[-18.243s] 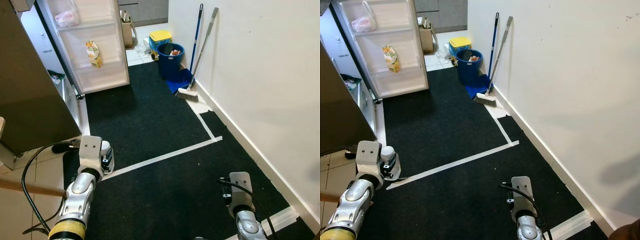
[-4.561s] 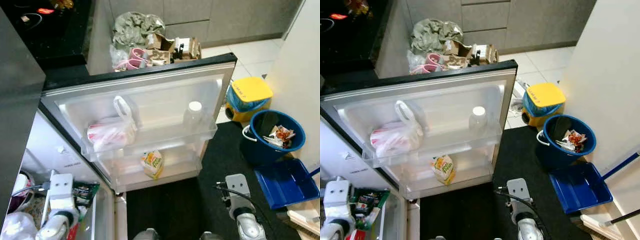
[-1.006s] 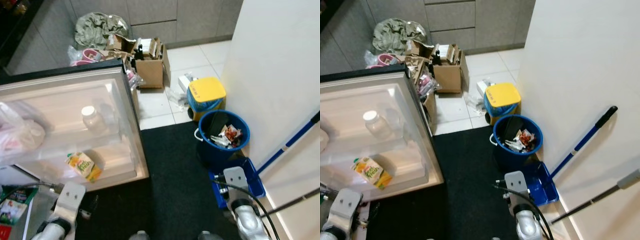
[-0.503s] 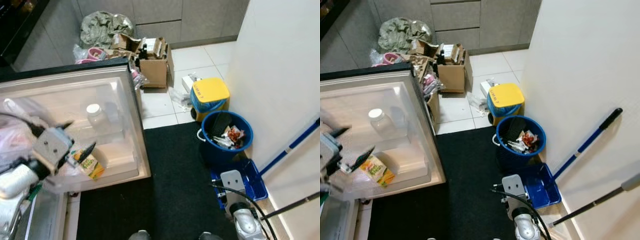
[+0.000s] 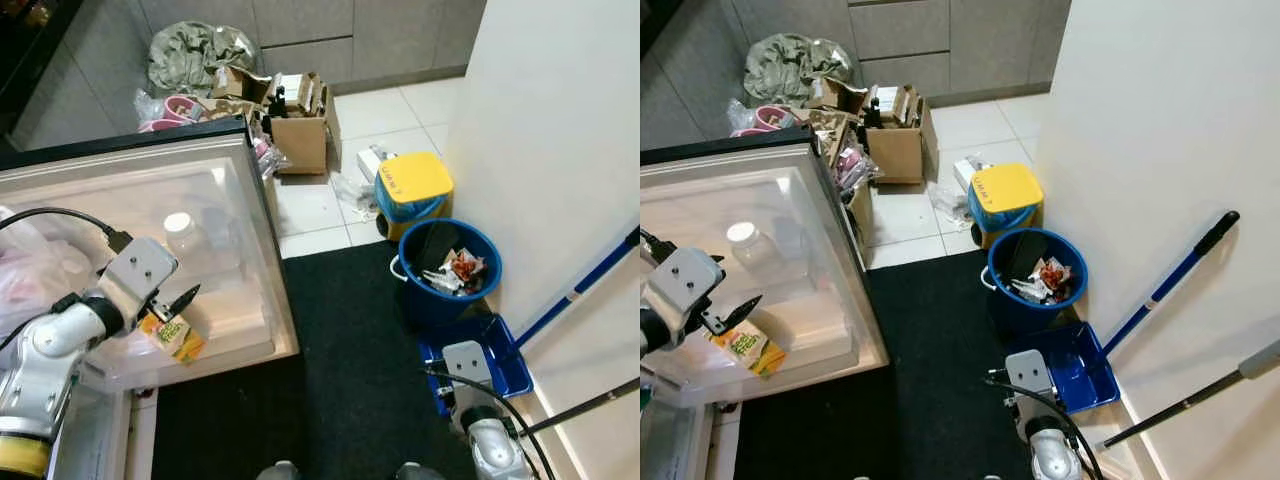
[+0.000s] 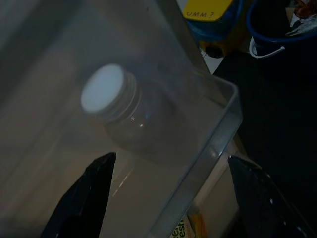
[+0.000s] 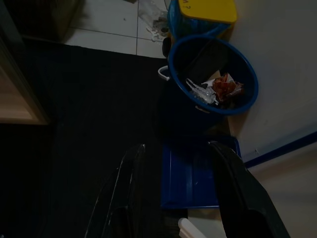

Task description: Restocking fridge

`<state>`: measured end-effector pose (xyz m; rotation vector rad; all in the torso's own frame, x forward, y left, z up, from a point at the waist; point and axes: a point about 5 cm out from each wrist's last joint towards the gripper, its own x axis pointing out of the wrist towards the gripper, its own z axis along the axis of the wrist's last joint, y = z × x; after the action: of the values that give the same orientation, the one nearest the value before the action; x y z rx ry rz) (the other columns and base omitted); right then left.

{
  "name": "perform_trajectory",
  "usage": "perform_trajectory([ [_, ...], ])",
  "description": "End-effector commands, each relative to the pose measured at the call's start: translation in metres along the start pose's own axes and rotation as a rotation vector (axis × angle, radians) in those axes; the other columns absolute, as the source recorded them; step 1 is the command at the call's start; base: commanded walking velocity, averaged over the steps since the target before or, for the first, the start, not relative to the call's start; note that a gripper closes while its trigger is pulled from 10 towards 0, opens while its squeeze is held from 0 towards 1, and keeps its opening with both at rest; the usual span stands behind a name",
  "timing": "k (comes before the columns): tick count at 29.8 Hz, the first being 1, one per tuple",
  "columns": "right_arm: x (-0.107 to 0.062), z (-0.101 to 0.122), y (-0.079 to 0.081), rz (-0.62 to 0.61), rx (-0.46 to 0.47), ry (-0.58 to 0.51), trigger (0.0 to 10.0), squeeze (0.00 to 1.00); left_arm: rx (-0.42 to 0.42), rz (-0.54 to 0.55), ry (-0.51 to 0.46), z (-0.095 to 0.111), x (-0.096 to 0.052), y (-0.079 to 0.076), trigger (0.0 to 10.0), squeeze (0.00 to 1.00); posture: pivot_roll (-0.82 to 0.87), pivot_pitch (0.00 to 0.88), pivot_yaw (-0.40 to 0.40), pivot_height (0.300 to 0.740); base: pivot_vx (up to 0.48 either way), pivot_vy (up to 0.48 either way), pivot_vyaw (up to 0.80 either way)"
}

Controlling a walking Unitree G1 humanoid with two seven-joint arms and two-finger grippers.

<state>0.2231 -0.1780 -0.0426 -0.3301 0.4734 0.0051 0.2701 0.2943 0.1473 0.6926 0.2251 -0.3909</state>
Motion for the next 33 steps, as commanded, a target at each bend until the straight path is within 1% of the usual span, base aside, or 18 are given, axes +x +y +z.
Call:
perform_trajectory([
  [1, -0.004, -0.007, 0.001, -0.003, 0.007, 0.025, 10.0, 0.0, 0.037, -0.018, 0.089, -0.01, 0.0, 0.003, 10.0, 0.0, 0.05, 0.088, 0.034, 0.74, 0.0, 0.0, 0.0],
  [2, -0.004, -0.007, 0.001, -0.003, 0.007, 0.025, 10.0, 0.0, 0.037, -0.018, 0.089, -0.01, 0.0, 0.003, 10.0, 0.0, 0.05, 0.088, 0.034, 0.74, 0.0, 0.0, 0.0],
  [3, -0.003, -0.007, 0.002, -0.002, 0.008, 0.025, 10.0, 0.0, 0.049, -0.018, 0.124, -0.015, 0.005, 0.003, 10.0, 0.0, 0.05, 0.088, 0.038, 0.74, 0.0, 0.0, 0.0],
  [4, -0.003, -0.007, 0.002, -0.002, 0.008, 0.025, 10.0, 0.0, 0.049, -0.018, 0.124, -0.015, 0.005, 0.003, 10.0, 0.0, 0.05, 0.088, 0.038, 0.74, 0.0, 0.0, 0.0],
  [6, -0.003, -0.006, 0.004, -0.001, 0.012, 0.023, 10.0, 0.0, 0.074, -0.018, 0.184, -0.022, 0.013, 0.001, 10.0, 0.0, 0.04, 0.092, 0.041, 0.74, 0.0, 0.0, 0.0],
  [7, -0.003, -0.006, 0.004, -0.001, 0.012, 0.023, 10.0, 0.0, 0.074, -0.018, 0.184, -0.022, 0.013, 0.001, 10.0, 0.0, 0.04, 0.092, 0.041, 0.74, 0.0, 0.0, 0.0],
  [10, -0.003, -0.005, 0.005, -0.002, 0.017, 0.022, 10.0, 0.0, 0.109, -0.033, 0.244, -0.029, 0.018, -0.001, 10.0, 0.0, 0.04, 0.094, 0.042, 0.74, 0.0, 0.0, 0.0],
  [11, -0.003, -0.005, 0.005, -0.002, 0.017, 0.022, 10.0, 0.0, 0.109, -0.033, 0.244, -0.029, 0.018, -0.001, 10.0, 0.0, 0.04, 0.094, 0.042, 0.74, 0.0, 0.0, 0.0],
  [13, -0.004, -0.006, 0.004, -0.004, 0.017, 0.024, 10.0, 0.0, 0.111, -0.073, 0.279, -0.035, 0.016, -0.003, 10.0, 0.0, 0.04, 0.095, 0.042, 0.74, 0.0, 0.0, 0.0],
  [15, -0.004, -0.006, 0.004, -0.004, 0.017, 0.024, 10.0, 0.0, 0.111, -0.073, 0.279, -0.035, 0.016, -0.003, 10.0, 0.0, 0.04, 0.095, 0.042, 0.74, 0.0, 0.0, 0.0],
  [17, -0.005, -0.008, 0.004, -0.005, 0.016, 0.028, 10.0, 0.0, 0.112, -0.114, 0.309, -0.04, 0.012, -0.004, 10.0, 0.0, 0.04, 0.099, 0.042, 0.74, 0.0, 0.0, 0.0],
  [20, -0.005, -0.008, 0.004, -0.005, 0.016, 0.029, 10.0, 0.0, 0.115, -0.137, 0.322, -0.043, 0.01, -0.005, 10.0, 0.0, 0.05, 0.1, 0.043, 0.74, 0.0, 0.0, 0.0],
  [22, -0.005, -0.008, 0.004, -0.006, 0.017, 0.031, 10.0, 0.0, 0.122, -0.189, 0.351, -0.05, 0.004, -0.008, 10.0, 0.0, 0.05, 0.1, 0.043, 0.74, 0.0, 0.0, 0.0],
  [29, -0.004, -0.007, 0.006, -0.003, 0.02, 0.028, 10.0, 0.0, 0.133, -0.235, 0.388, -0.059, -0.002, -0.009, 10.0, 0.0, 0.05, 0.103, 0.045, 0.74, 0.0, 0.0, 0.0],
  [32, -0.004, -0.007, 0.007, -0.001, 0.02, 0.028, 10.0, 0.0, 0.138, -0.284, 0.419, -0.067, -0.011, -0.013, 10.0, 0.0, 0.06, 0.107, 0.044, 0.74, 0.0, 0.0, 0.0],
  [33, -0.004, -0.007, 0.007, -0.001, 0.02, 0.028, 10.0, 0.0, 0.138, -0.284, 0.419, -0.067, -0.011, -0.013, 10.0, 0.0, 0.06, 0.107, 0.044, 0.74, 0.0, 0.0, 0.0],
])
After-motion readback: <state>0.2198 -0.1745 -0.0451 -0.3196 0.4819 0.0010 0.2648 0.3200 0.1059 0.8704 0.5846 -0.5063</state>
